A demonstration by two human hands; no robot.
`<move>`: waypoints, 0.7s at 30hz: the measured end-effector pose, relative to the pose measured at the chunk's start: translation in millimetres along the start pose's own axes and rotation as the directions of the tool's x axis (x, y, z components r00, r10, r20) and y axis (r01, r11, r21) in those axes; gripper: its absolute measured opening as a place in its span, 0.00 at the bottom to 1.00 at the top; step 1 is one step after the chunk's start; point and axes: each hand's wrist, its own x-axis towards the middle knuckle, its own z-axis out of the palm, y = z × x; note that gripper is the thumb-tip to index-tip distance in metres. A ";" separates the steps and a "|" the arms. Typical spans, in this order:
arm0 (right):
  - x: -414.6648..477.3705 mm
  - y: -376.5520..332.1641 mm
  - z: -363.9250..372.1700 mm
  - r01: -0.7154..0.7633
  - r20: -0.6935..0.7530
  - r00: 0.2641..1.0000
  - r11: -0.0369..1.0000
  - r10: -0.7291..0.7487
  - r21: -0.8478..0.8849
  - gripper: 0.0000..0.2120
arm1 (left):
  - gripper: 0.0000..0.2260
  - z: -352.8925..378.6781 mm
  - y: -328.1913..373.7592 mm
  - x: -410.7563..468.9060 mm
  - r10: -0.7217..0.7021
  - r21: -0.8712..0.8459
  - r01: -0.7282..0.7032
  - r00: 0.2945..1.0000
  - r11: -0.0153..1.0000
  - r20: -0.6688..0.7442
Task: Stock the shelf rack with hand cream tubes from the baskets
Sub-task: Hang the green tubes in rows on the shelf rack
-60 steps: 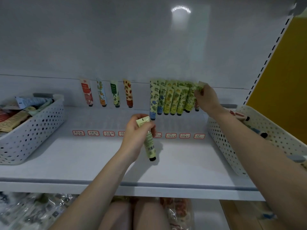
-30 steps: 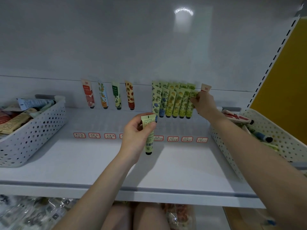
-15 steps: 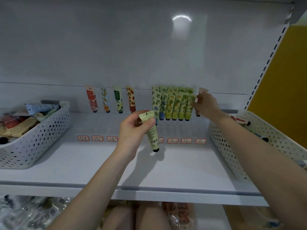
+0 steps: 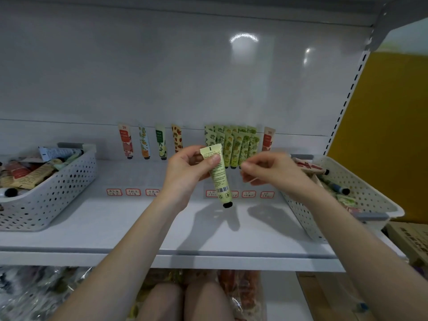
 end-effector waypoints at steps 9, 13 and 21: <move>-24.0 2.6 30.2 -0.052 0.103 0.994 0.967 0.027 0.251 0.06 | 0.07 13.2 11.8 -13.4 -0.011 -0.100 0.010 1.000 0.995 -0.017; -31.1 1.4 31.8 -0.260 0.328 0.943 0.746 0.060 0.612 0.16 | 0.08 8.6 17.8 -15.7 0.011 -0.151 -0.002 0.998 0.988 0.056; -31.5 7.2 44.0 -0.253 0.318 0.946 0.744 0.058 0.618 0.12 | 0.06 3.3 20.7 -16.6 0.084 -0.021 -0.085 0.996 0.996 -0.044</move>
